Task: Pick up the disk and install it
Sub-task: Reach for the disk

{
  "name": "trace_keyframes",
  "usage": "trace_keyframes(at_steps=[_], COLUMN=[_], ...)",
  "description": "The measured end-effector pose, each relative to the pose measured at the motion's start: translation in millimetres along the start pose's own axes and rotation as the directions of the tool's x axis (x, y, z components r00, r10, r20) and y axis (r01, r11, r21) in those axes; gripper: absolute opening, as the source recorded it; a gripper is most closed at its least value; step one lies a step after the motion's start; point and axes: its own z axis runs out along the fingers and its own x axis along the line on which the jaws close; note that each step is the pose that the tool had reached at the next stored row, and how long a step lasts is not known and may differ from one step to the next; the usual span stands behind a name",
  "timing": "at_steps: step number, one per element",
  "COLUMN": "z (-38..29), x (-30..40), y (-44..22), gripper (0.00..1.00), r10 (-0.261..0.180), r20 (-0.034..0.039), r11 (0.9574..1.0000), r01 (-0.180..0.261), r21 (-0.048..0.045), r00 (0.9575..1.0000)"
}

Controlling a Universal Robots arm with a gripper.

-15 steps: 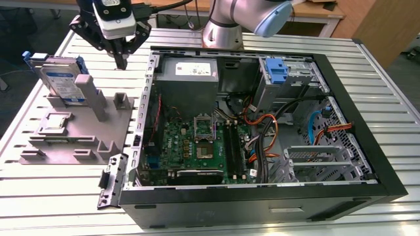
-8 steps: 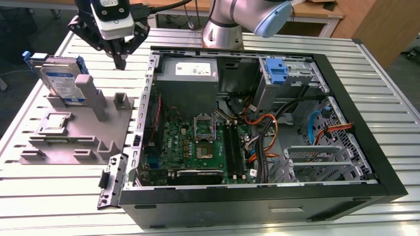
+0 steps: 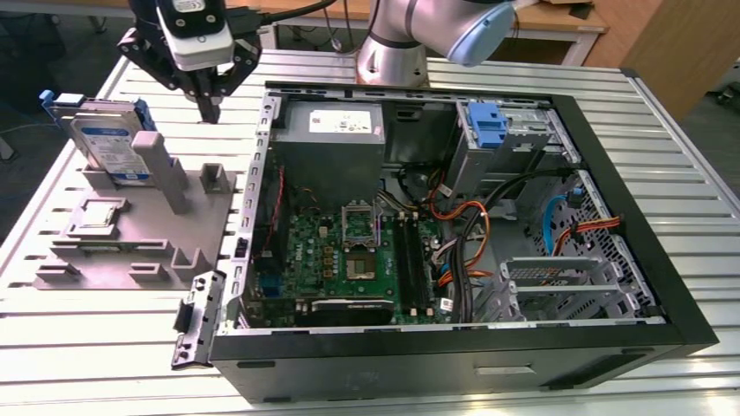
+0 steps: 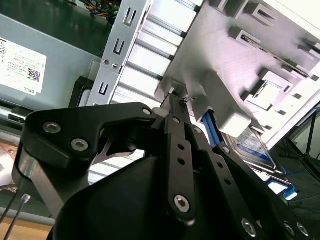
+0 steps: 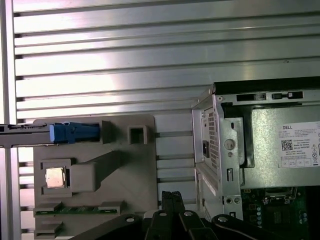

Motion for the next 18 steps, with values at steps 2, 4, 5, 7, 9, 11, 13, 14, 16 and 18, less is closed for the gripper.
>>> trace_keyframes(at_steps=[2, 4, 5, 7, 9, 11, 13, 14, 16, 18], z=[0.1, 0.2, 0.2, 0.2, 0.3, 0.3, 0.4, 0.5, 0.5, 0.6], x=[0.4, 0.9, 1.3, 1.8, 2.6, 3.3, 4.0, 4.3, 4.8, 5.3], y=[0.0, -0.1, -0.1, -0.2, -0.2, -0.3, -0.3, -0.4, -0.4, -0.4], gripper=[0.1, 0.1, 0.1, 0.1, 0.1, 0.1, 0.1, 0.1, 0.1, 0.1], r10=[0.0, 0.0, 0.0, 0.0, 0.0, 0.0, 0.0, 0.0, 0.0, 0.0], r20=[0.0, 0.0001, 0.0, 0.0001, 0.0001, 0.0, 0.0001, 0.0001, 0.0, 0.0001], r11=[1.0, 1.0, 1.0, 1.0, 1.0, 1.0, 1.0, 1.0, 1.0, 1.0], r01=[0.0, 0.0, 0.0, 0.0, 0.0, 0.0, 0.0, 0.0, 0.0, 0.0], r21=[0.0, -0.0001, 0.0, -0.0001, -0.0001, 0.0, -0.0001, -0.0001, 0.0, 0.0], r00=[1.0, 1.0, 1.0, 1.0, 1.0, 1.0, 1.0, 1.0, 1.0, 1.0])
